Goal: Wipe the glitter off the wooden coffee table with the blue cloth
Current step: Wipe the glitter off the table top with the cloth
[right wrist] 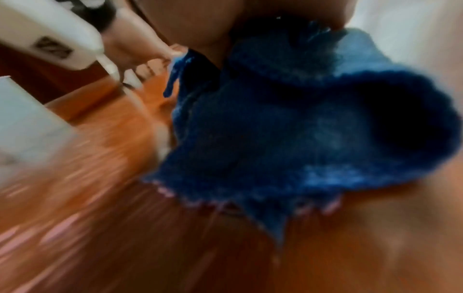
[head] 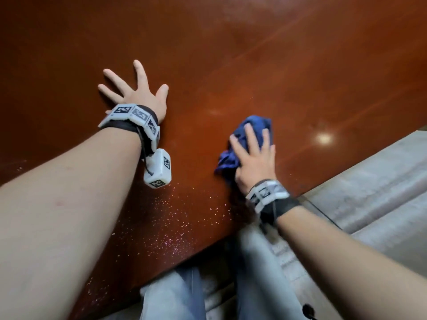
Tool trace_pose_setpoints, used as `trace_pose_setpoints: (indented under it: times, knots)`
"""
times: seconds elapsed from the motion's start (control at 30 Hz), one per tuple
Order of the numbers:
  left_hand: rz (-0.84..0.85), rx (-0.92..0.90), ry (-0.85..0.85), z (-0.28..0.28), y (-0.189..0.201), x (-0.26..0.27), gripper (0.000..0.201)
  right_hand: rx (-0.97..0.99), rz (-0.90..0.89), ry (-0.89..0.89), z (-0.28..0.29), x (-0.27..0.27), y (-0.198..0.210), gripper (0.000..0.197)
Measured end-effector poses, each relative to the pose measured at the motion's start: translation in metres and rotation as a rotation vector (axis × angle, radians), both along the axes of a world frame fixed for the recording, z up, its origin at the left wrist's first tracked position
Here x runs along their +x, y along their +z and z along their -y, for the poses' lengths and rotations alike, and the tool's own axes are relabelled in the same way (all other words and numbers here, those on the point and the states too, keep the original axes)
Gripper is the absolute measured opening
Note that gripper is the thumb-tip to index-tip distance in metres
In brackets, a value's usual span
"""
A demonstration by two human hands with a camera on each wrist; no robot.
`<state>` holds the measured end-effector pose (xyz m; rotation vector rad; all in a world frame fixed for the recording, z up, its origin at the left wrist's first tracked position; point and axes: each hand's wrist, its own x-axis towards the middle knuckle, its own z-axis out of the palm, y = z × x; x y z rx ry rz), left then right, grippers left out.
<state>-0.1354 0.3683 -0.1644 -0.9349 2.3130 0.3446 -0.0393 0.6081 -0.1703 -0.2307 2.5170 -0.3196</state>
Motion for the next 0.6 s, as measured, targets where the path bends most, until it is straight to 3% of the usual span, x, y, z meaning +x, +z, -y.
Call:
trace_pose_setpoints:
  times: [0.1,0.2,0.33,0.4,0.47,0.6]
  knots:
    - [-0.036,0.024,-0.051,-0.02,-0.003,0.003,0.07,0.04,-0.064,-0.109,-0.011,-0.056,-0.005,0.074]
    - [-0.051,0.034,-0.088,-0.025,-0.006,0.007,0.068,0.021,-0.108,-0.158,0.027,-0.097,-0.008,0.072]
    - [-0.053,0.04,-0.133,-0.017,-0.006,0.014,0.067,-0.077,-0.072,0.127,0.071,-0.055,-0.007,0.07]
    - [-0.048,0.033,-0.144,-0.019,-0.005,0.014,0.066,-0.111,-0.012,0.215,0.058,-0.016,-0.005,0.067]
    - [-0.039,0.017,-0.146,-0.02,-0.004,0.013,0.067,-0.103,0.041,0.173,0.025,0.006,-0.004,0.073]
    - [-0.044,0.021,-0.142,-0.019,-0.006,0.013,0.067,-0.004,-0.053,-0.094,-0.033,-0.038,-0.006,0.079]
